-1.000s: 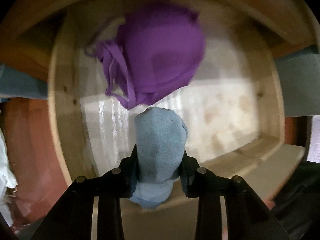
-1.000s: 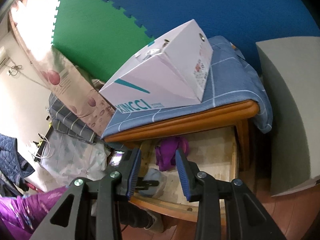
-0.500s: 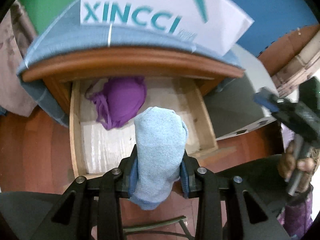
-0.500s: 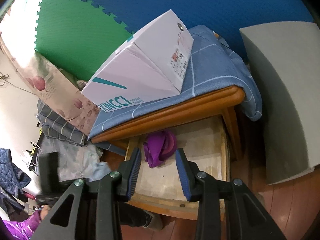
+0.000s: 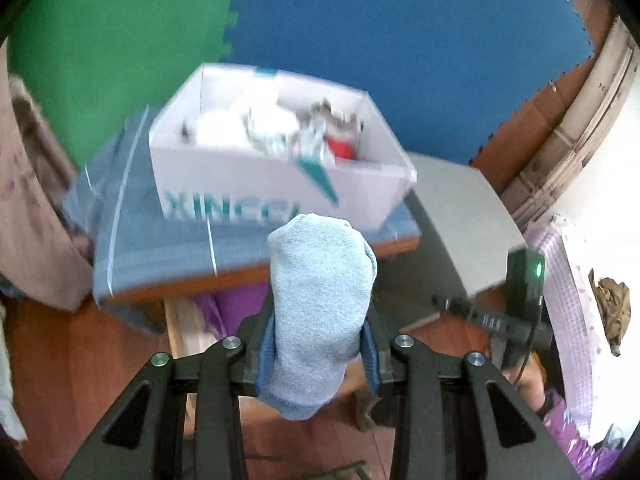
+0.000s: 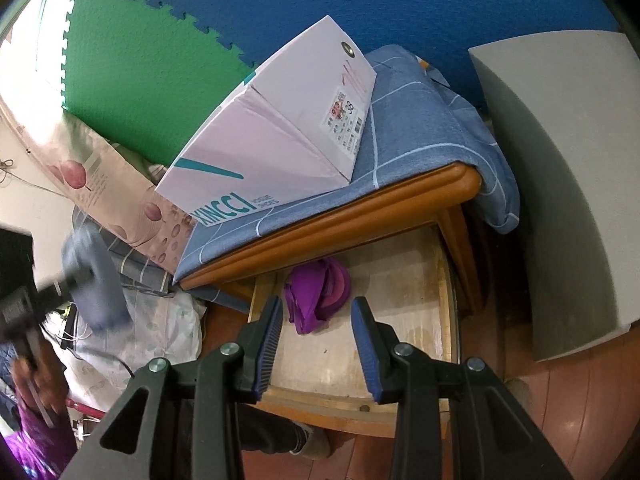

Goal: Take underwear out of drawer
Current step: 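Lift the light-blue sock and release it into the shoe box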

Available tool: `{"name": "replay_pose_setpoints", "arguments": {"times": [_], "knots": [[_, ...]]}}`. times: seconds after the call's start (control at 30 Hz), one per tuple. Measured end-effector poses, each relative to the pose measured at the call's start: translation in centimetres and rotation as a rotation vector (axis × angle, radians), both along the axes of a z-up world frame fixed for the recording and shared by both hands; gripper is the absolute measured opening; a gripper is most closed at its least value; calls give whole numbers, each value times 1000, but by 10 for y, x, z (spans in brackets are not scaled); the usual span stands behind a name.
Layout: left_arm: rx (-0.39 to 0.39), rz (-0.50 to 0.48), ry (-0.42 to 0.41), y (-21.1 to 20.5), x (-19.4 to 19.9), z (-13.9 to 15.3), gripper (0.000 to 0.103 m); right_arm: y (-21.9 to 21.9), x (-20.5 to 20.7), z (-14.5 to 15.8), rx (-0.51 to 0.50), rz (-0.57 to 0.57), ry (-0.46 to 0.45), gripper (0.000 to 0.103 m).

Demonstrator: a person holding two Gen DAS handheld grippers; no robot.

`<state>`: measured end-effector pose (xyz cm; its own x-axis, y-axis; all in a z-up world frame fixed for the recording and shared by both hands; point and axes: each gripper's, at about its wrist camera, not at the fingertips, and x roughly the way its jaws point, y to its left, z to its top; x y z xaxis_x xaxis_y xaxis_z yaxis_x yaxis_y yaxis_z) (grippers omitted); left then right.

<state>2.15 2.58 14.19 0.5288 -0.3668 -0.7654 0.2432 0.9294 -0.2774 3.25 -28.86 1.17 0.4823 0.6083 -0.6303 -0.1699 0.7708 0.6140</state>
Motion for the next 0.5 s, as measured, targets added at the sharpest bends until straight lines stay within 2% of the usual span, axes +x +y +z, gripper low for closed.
{"name": "replay_pose_setpoints", "arguments": {"times": [0.23, 0.33, 0.5], "knots": [[77, 32, -100, -8, 59, 43, 33, -1, 1, 0, 10, 5, 0, 36], [93, 51, -104, -13, 90, 44, 33, 0, 1, -1, 11, 9, 1, 36], [173, 91, -110, -18, 143, 31, 33, 2, 0, 0, 10, 21, 1, 36]]}}
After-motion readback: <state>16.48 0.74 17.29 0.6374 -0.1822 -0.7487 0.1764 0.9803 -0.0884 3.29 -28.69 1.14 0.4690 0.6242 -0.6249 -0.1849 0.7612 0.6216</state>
